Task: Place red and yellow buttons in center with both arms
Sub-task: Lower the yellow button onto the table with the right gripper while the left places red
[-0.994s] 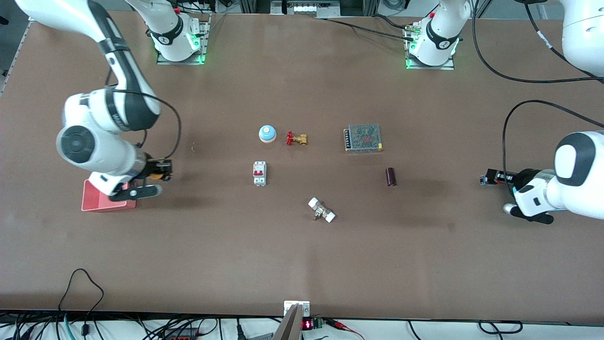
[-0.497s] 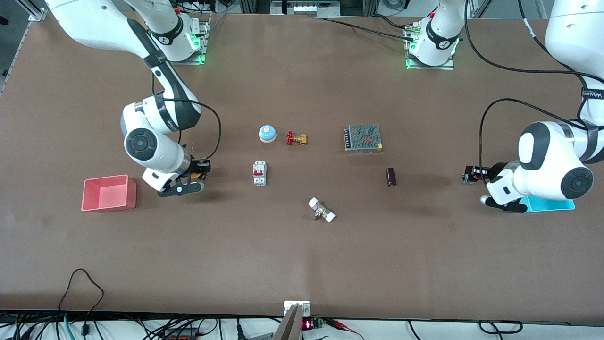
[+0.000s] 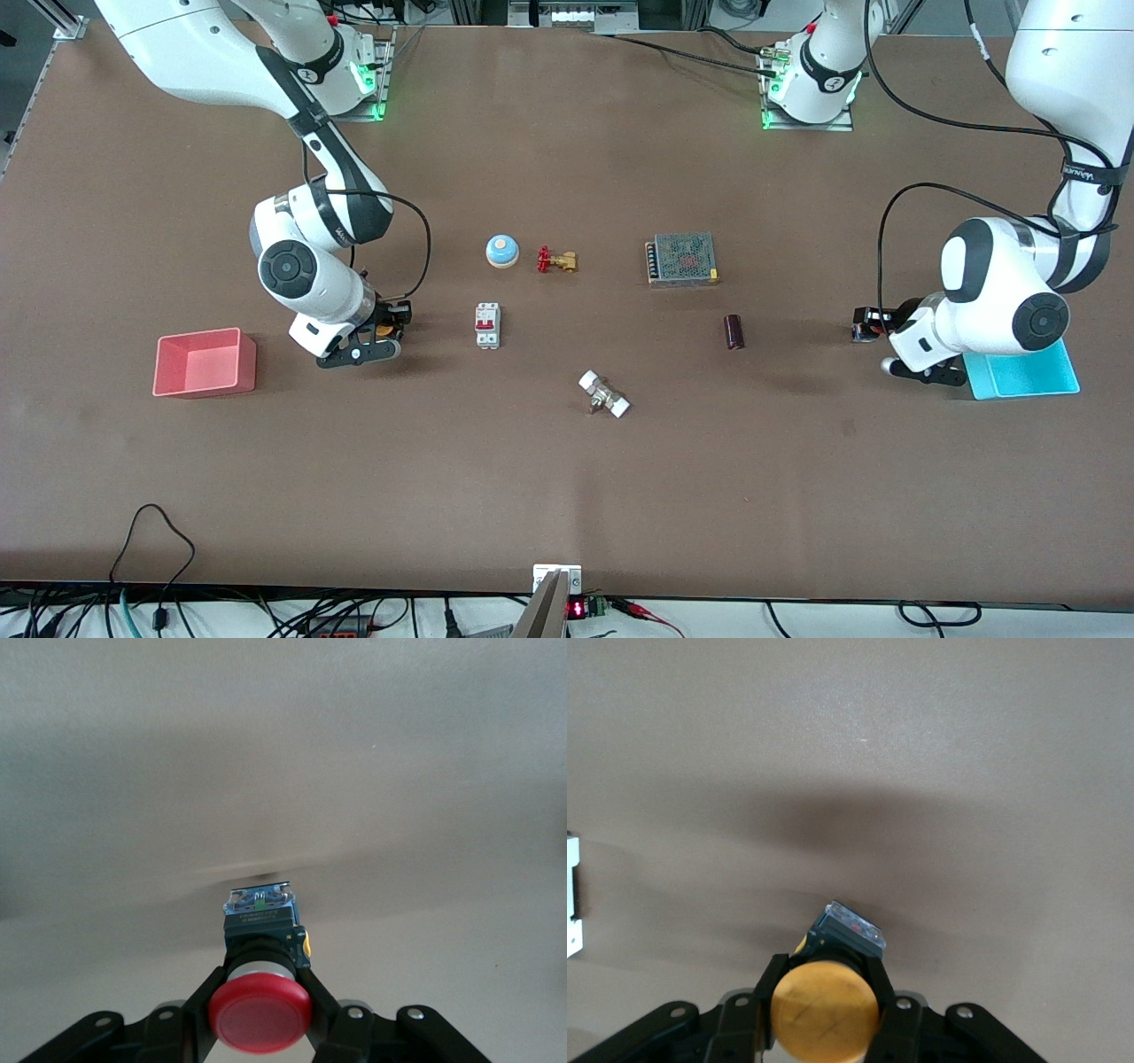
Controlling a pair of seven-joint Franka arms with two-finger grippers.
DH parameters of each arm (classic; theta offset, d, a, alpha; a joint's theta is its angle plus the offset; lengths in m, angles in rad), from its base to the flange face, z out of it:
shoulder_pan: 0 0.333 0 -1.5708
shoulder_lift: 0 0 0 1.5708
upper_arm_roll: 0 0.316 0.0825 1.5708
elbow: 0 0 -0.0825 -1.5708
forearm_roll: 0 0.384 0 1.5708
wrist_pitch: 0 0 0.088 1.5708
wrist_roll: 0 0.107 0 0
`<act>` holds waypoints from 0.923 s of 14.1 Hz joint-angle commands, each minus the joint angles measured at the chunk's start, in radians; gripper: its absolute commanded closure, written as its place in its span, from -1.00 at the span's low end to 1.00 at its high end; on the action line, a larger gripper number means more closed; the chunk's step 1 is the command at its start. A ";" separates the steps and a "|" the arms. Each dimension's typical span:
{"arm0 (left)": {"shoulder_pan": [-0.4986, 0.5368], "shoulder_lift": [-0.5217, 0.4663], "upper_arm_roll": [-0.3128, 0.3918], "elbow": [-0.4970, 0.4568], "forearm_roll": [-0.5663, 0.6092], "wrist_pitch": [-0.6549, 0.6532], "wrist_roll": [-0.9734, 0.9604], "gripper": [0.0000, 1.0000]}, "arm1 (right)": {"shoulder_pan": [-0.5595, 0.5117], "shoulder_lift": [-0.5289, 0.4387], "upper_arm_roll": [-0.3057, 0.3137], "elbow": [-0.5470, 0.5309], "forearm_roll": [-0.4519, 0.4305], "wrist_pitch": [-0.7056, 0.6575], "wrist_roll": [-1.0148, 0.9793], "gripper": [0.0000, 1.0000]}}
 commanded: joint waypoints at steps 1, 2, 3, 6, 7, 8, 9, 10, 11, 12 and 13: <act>0.000 0.001 0.001 -0.015 0.001 0.016 -0.068 0.73 | -0.006 0.008 0.007 -0.009 -0.016 0.024 0.017 0.12; -0.001 0.009 0.001 -0.013 0.004 0.018 -0.076 0.72 | -0.004 0.009 0.007 -0.009 -0.016 0.024 0.015 -0.01; -0.001 0.021 0.001 -0.013 0.006 0.034 -0.079 0.71 | -0.006 0.009 0.007 -0.007 -0.014 0.024 0.012 -0.44; -0.001 0.035 0.002 -0.013 0.006 0.039 -0.118 0.59 | -0.010 0.003 0.007 -0.001 -0.014 0.018 0.004 -0.91; -0.001 0.035 0.001 -0.010 0.006 0.038 -0.127 0.38 | -0.015 -0.003 0.007 0.007 -0.011 0.018 0.000 -1.00; -0.003 0.033 0.001 -0.002 0.006 0.030 -0.136 -0.18 | -0.029 -0.017 0.007 0.019 -0.008 0.009 -0.002 -1.00; -0.001 0.026 0.001 -0.001 0.006 0.024 -0.148 -0.90 | -0.039 -0.052 0.007 0.025 -0.004 -0.020 -0.003 -1.00; -0.001 0.012 -0.001 0.001 0.006 0.013 -0.147 -1.00 | -0.059 -0.085 0.008 0.045 -0.001 -0.069 -0.003 -1.00; -0.001 -0.003 -0.001 0.016 0.006 -0.005 -0.150 -1.00 | -0.071 -0.115 0.010 0.072 0.001 -0.124 -0.005 -1.00; -0.001 -0.013 -0.003 0.051 0.006 -0.046 -0.152 -1.00 | -0.082 -0.139 0.010 0.118 0.016 -0.184 -0.017 -1.00; -0.001 -0.017 -0.004 0.097 0.001 -0.085 -0.159 -1.00 | -0.096 -0.161 0.010 0.166 0.038 -0.241 -0.063 -1.00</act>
